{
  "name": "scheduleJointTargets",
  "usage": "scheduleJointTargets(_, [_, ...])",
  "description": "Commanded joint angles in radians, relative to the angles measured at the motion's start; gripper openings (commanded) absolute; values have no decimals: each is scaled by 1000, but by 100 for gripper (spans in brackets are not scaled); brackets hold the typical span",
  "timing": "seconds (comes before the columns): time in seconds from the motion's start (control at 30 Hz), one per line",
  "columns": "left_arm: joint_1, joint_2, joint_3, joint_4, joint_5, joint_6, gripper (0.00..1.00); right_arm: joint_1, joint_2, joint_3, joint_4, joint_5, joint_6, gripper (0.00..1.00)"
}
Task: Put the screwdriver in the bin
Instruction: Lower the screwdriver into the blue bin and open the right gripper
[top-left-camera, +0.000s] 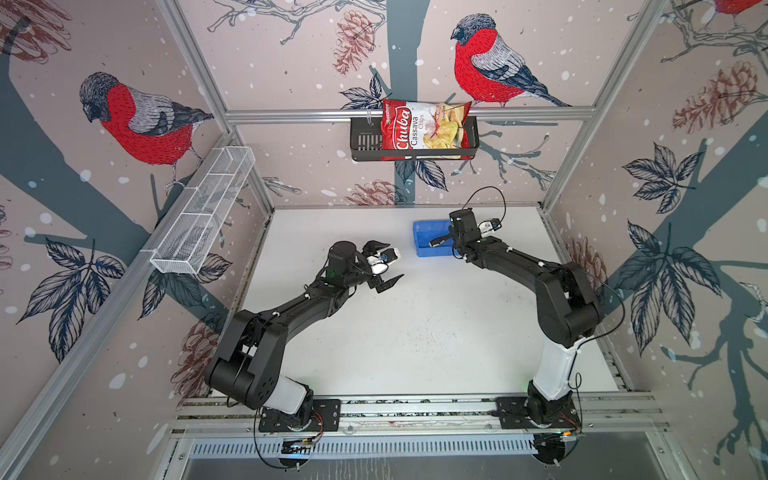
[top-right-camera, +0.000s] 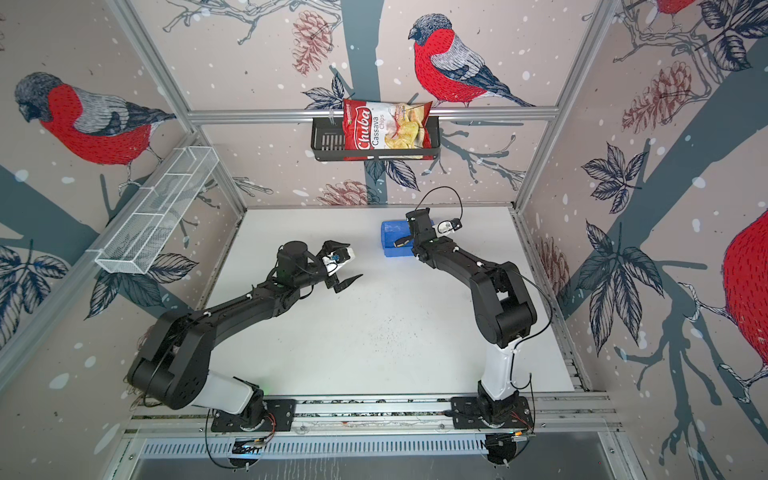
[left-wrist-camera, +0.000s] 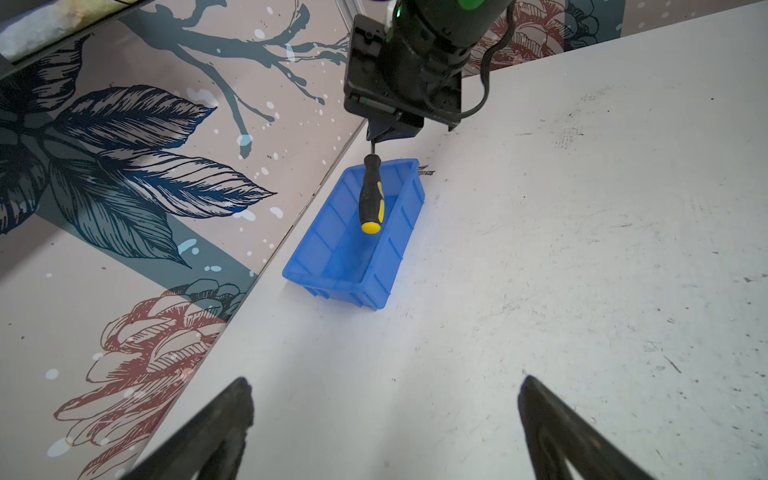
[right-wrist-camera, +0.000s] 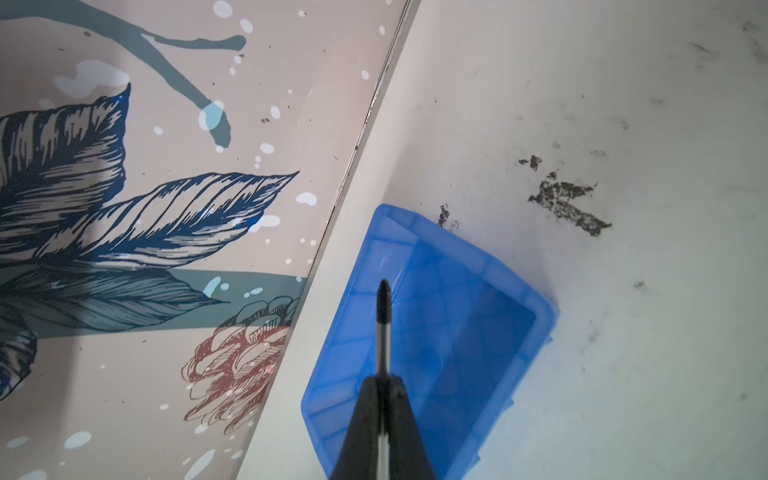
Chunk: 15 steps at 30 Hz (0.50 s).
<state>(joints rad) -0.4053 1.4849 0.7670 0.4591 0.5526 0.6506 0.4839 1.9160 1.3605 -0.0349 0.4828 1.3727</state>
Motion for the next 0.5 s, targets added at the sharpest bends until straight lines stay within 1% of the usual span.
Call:
scheduleJointTargets(0.0, [-10, 0, 1, 37, 8, -16, 98, -7, 50, 49, -35, 54, 34, 0])
scheduleJointTargets(0.1, [-22, -1, -10, 35, 10, -16, 98, -15, 104, 112, -62, 52, 36, 0])
scheduleJointTargets(0.23, [-33, -3, -25, 35, 10, -18, 98, -16, 170, 183, -94, 16, 51, 0])
scheduleJointTargets(0.37, [-36, -13, -28, 21, 55, -17, 98, -10, 221, 205, -96, -26, 95, 0])
scheduleJointTargets(0.47, [-41, -24, -33, 27, 57, -18, 98, -4, 259, 234, -115, -36, 108, 0])
